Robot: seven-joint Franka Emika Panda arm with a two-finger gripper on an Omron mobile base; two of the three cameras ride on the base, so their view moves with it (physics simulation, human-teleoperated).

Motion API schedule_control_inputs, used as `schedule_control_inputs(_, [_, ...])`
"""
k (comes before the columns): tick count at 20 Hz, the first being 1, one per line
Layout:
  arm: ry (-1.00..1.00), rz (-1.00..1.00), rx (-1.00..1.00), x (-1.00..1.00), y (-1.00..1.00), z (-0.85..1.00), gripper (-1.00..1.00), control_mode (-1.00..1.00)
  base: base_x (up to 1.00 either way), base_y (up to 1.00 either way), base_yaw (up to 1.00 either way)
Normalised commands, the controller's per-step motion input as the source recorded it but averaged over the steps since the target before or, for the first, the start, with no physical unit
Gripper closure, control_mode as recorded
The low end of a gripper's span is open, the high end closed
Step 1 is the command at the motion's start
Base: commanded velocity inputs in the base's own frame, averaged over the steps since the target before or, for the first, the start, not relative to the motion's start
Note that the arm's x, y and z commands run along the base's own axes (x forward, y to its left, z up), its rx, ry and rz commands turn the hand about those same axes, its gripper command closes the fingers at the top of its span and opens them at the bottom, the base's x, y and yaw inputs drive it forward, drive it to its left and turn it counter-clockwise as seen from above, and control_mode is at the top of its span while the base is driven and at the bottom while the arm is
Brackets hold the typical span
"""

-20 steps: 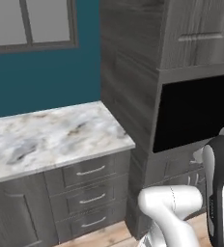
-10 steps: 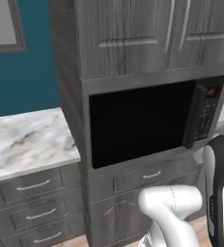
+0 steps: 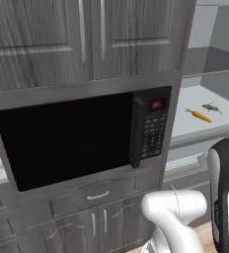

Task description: Place one carrot and one fish in each tupperware on the nearby counter, to pack two identical lunches.

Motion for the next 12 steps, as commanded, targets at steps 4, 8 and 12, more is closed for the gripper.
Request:
schedule_control_inputs(4, [0.00,0.00,0.00,0.00,0.00,0.00,-1.00,1.00,0.00,-1.00,0.02])
schedule_control_inputs(8, [0.00,0.00,0.00,0.00,0.00,0.00,-1.00,1.00,0.00,-1.00,0.03])
schedule_control_inputs(12, [0.00,0.00,0.00,0.00,0.00,0.00,-1.00,1.00,0.05,-0.97,0.09])
